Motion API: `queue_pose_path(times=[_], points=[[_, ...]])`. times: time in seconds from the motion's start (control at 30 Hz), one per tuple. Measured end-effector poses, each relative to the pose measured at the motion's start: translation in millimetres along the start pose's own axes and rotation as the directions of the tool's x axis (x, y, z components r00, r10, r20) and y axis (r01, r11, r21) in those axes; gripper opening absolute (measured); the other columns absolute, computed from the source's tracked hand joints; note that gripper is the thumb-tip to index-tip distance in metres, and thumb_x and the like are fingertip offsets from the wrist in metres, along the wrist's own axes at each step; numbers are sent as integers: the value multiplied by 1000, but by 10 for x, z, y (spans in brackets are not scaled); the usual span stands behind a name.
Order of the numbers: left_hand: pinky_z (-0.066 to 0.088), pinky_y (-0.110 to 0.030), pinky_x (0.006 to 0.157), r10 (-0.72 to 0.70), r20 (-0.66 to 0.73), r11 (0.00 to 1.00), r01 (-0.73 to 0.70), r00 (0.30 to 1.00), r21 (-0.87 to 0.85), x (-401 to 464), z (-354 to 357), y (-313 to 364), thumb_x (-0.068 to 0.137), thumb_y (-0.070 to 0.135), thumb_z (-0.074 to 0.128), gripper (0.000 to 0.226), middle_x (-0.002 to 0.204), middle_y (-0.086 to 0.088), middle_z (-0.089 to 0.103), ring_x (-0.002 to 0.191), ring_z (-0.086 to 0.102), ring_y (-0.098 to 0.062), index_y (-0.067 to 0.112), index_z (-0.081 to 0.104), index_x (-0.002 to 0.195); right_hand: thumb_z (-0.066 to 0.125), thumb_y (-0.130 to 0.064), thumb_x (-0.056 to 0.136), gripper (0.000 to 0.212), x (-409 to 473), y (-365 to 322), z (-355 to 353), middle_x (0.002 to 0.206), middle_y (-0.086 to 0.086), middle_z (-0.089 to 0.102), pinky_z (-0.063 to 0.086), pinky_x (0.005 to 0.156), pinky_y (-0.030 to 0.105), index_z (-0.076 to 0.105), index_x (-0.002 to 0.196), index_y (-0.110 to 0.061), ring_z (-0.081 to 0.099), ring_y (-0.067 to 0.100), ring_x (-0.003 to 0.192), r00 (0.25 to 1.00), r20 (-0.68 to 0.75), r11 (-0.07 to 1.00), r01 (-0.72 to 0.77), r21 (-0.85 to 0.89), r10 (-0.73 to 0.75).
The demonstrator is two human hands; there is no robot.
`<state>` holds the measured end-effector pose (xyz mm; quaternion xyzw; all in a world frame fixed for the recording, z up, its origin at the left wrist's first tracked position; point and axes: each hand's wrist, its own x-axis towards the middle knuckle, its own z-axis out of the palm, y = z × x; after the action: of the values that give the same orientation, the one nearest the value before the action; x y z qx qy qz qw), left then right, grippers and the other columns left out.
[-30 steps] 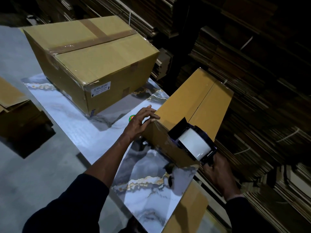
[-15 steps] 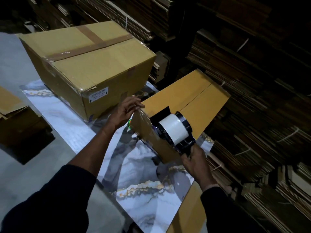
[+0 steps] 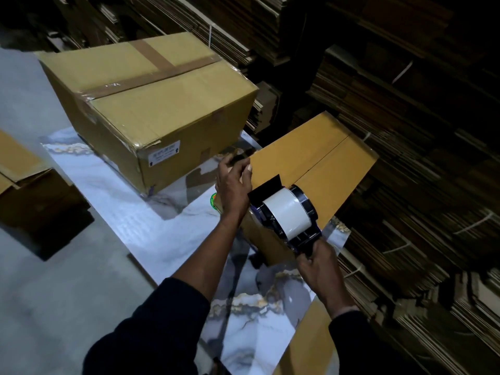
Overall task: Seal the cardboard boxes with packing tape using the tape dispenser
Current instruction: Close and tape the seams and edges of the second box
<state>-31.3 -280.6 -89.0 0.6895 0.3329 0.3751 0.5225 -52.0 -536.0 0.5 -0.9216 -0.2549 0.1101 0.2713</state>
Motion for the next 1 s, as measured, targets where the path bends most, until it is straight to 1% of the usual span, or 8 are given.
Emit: queue_pose_path(times=[0.13, 0.23, 0.33, 0.47, 0.63, 0.73, 0.9, 1.0], points=[[37, -58, 113, -128, -99, 989, 120, 987, -83, -41, 141, 28, 96, 37, 58, 37, 148, -10, 43, 138, 42, -26, 24, 69, 128, 62, 5, 88, 51, 11, 35, 22, 68, -2, 22, 20, 53, 29, 23, 70, -21, 20, 12, 58, 1000, 2, 1000, -8, 15, 8], [34, -58, 115, -104, -81, 987, 93, 991, -128, -39, 162, -96, 95, 41, 60, 36, 148, -5, 41, 141, 38, -20, 28, 66, 128, 63, 3, 88, 50, 46, 64, 37, 67, -2, 25, 21, 51, 25, 24, 70, -23, 23, 9, 56, 1000, 3, 999, -27, 17, 27], [32, -58, 118, -98, -42, 985, 91, 994, -148, 51, 121, -177, 98, 40, 60, 31, 150, -2, 35, 144, 33, -14, 31, 64, 127, 63, -1, 88, 47, 107, 7, 55, 66, -2, 27, 21, 53, 35, 26, 69, -22, 25, 10, 56, 999, 18, 999, -28, 26, 28], [30, -58, 120, -76, -6, 984, 74, 997, -160, 142, 61, -194, 97, 42, 61, 25, 149, 4, 32, 145, 36, -16, 45, 62, 122, 65, 0, 88, 50, 147, -40, 109, 67, -2, 25, 16, 54, 39, 25, 68, -22, 23, 7, 57, 1000, -2, 1000, 4, 27, -4], [32, -56, 119, -73, 17, 982, 75, 997, -171, 112, 40, -163, 96, 35, 61, 30, 147, 4, 31, 147, 30, -14, 34, 63, 125, 62, -2, 89, 46, 129, -50, 61, 65, -1, 26, 19, 51, 35, 26, 67, -20, 23, 9, 56, 999, -26, 997, 46, -56, -48], [30, -56, 121, -76, 15, 984, 78, 997, -159, 108, 39, -139, 95, 31, 61, 28, 148, -1, 30, 148, 28, -17, 33, 62, 124, 62, -5, 90, 42, 92, -15, 27, 65, 5, 29, 20, 54, 37, 29, 67, -16, 27, 19, 57, 997, -29, 993, 69, -101, -72], [25, -59, 123, -125, 26, 983, 127, 992, -134, 103, 42, -79, 95, 34, 60, 27, 150, 8, 27, 145, 30, -13, 54, 57, 113, 60, -13, 84, 20, -198, 478, -109, 66, 15, 48, 34, 50, 42, 49, 73, -2, 47, 32, 57, 999, -21, 987, 34, -158, -38], [25, -62, 122, -126, 18, 985, 128, 992, -118, 93, 29, -63, 94, 39, 59, 27, 152, 8, 27, 144, 31, -13, 62, 55, 107, 54, -22, 78, 23, -322, 708, -125, 65, 14, 46, 31, 49, 36, 50, 73, 1, 41, 24, 53, 999, -21, 990, 29, -141, -32]])
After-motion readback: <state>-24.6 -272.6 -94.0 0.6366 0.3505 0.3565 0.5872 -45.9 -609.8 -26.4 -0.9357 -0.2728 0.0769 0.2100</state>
